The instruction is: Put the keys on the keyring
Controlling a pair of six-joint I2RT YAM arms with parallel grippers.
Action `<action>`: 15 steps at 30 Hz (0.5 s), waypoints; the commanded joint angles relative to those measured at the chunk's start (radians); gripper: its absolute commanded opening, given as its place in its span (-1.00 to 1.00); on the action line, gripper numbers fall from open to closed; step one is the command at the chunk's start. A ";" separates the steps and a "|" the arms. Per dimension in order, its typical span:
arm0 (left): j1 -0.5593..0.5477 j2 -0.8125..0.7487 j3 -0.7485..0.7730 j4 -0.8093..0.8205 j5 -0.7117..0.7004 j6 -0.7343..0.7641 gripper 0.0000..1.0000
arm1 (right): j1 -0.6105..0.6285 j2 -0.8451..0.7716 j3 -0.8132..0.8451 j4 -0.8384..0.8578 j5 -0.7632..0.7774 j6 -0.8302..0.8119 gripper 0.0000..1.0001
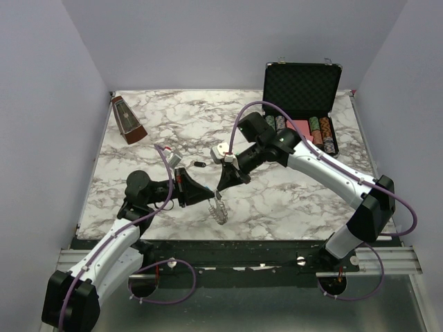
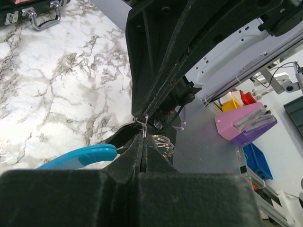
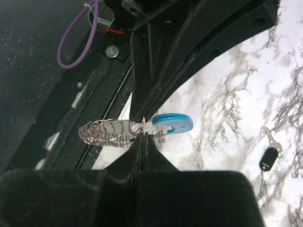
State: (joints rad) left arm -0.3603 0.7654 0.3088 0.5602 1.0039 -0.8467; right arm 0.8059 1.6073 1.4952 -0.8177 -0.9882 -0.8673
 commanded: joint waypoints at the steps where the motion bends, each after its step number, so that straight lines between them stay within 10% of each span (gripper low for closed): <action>1: 0.003 0.023 0.079 -0.190 0.102 0.128 -1.00 | 0.007 -0.024 0.022 -0.024 -0.030 -0.085 -0.99; 15: 0.003 0.166 0.199 -0.338 0.263 0.230 -1.00 | 0.010 -0.018 -0.010 -0.083 -0.081 -0.257 -0.99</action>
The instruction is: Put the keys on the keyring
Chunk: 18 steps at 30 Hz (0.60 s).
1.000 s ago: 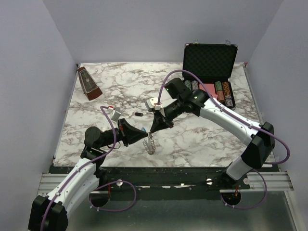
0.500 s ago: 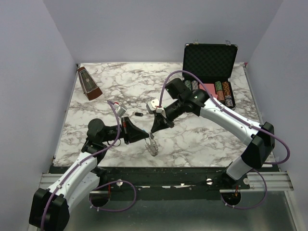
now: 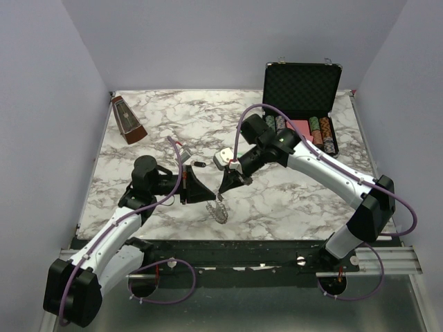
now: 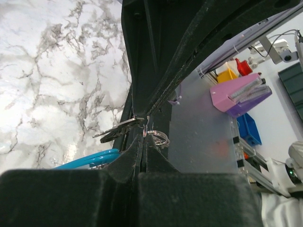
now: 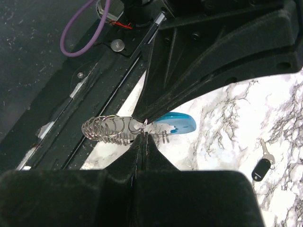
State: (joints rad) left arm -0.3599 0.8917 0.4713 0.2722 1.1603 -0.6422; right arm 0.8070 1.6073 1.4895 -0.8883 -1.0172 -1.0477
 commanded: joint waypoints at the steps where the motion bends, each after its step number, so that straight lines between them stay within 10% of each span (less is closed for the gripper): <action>1: 0.003 0.049 0.041 -0.054 0.114 0.026 -1.00 | 0.009 -0.017 -0.005 -0.015 -0.050 -0.086 -0.99; 18: 0.001 0.148 0.095 -0.039 0.187 0.032 -1.00 | 0.024 0.039 0.026 -0.011 -0.023 -0.141 -0.99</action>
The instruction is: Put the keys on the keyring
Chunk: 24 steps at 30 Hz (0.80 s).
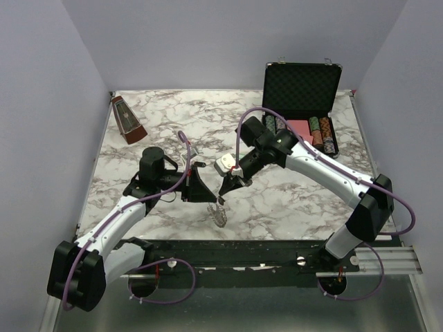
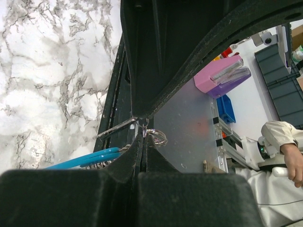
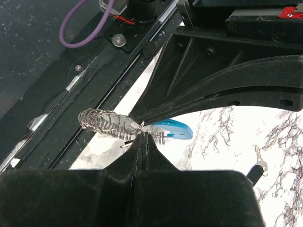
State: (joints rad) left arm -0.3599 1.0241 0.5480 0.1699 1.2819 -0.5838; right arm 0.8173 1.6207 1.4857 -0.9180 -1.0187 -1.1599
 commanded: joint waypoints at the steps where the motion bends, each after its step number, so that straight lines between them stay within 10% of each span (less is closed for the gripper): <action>1: 0.001 0.019 0.010 0.095 0.066 -0.039 -1.00 | 0.014 0.027 0.030 0.019 -0.021 -0.030 -0.99; 24: -0.001 0.008 -0.040 0.279 0.047 -0.053 -1.00 | 0.014 0.044 0.033 0.159 -0.055 0.195 -0.99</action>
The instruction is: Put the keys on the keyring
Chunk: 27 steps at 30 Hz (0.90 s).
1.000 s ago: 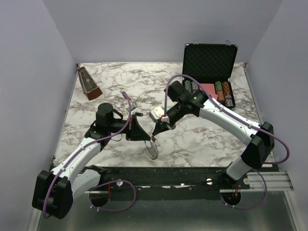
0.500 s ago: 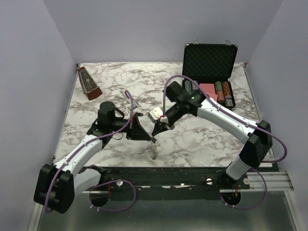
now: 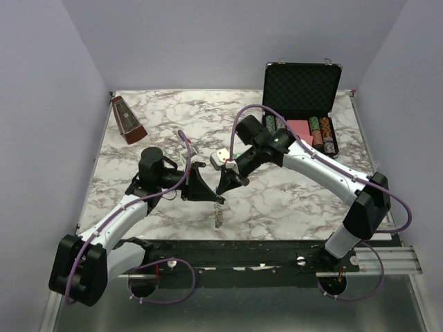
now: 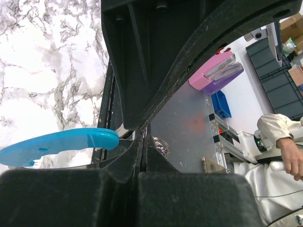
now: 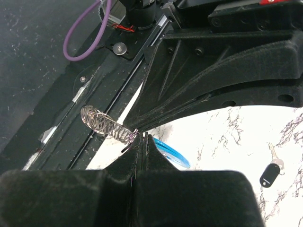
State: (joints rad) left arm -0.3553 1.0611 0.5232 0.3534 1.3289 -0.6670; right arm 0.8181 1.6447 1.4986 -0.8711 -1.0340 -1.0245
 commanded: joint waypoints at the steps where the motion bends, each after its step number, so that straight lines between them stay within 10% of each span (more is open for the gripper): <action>1: -0.005 -0.035 -0.022 0.096 -0.002 0.046 -1.00 | 0.013 0.021 0.020 0.110 -0.043 0.066 -0.99; 10: -0.017 -0.084 -0.049 0.142 -0.026 0.144 -1.00 | 0.013 0.026 0.017 0.150 -0.069 0.158 -0.99; 27: -0.019 -0.072 -0.239 0.708 -0.128 -0.236 -1.00 | 0.012 0.004 0.031 0.184 -0.006 0.354 -0.55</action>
State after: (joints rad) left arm -0.3691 0.9947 0.3096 0.8680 1.2530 -0.8093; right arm 0.8227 1.6550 1.5043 -0.7242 -1.0618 -0.7265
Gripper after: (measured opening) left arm 0.006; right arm 0.207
